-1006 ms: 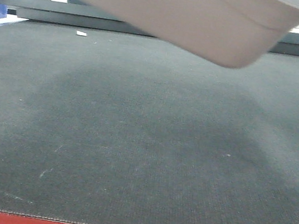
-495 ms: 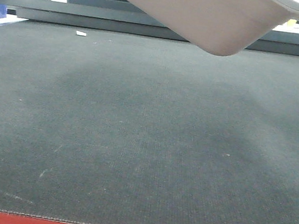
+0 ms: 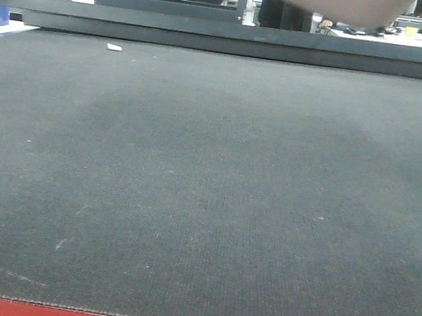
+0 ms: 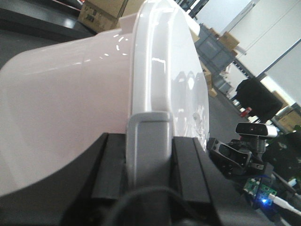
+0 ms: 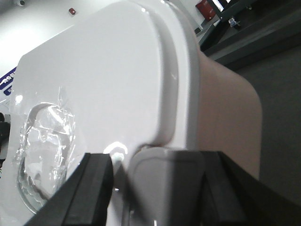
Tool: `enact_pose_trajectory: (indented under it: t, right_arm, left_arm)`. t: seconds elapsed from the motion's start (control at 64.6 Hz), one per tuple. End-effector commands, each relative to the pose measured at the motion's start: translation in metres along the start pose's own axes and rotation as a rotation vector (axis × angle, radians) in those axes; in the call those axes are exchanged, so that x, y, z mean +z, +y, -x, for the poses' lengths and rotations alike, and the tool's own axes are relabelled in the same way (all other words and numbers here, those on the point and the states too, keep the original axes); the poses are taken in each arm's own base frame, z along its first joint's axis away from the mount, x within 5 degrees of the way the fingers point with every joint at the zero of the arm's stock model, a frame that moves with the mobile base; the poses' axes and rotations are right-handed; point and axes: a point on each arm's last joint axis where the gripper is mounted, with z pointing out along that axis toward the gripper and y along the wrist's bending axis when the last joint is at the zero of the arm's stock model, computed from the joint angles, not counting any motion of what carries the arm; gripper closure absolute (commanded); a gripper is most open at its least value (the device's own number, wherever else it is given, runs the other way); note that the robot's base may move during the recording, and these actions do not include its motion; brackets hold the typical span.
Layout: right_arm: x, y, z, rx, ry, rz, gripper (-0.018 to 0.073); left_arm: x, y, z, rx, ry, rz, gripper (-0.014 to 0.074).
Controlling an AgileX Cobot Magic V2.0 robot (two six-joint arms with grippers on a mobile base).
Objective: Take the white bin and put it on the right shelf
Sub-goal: 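Lift the pink bin with both grippers up off the table, then hold the bin with both grippers while driving away from the table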
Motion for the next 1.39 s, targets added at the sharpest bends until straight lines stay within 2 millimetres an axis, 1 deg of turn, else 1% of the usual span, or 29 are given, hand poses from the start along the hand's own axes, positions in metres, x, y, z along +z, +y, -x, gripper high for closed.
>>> enact_pose_trajectory:
  t: [0.0, 0.124, 0.727, 1.377]
  right_arm:
    - [-0.0082, 0.0597, 0.0036, -0.052, 0.033, 0.417, 0.0503]
    - [-0.0077, 0.0587, 0.0038, -0.053, 0.032, 0.405, 0.0503]
    - [-0.0053, 0.0527, 0.0072, -0.047, -0.004, 0.334, 0.0503]
    - [-0.0048, 0.0513, 0.0080, -0.046, -0.013, 0.316, 0.0503]
  left_arm:
    - [-0.0069, -0.0630, -0.0079, -0.007, 0.102, -0.340, 0.0715]
    - [-0.0099, -0.0687, -0.0076, 0.004, 0.096, -0.346, 0.0715]
    - [-0.0096, -0.0678, -0.0074, 0.005, 0.093, -0.336, 0.0715]
    - [-0.0096, -0.0678, -0.0074, 0.005, 0.093, -0.336, 0.0715]
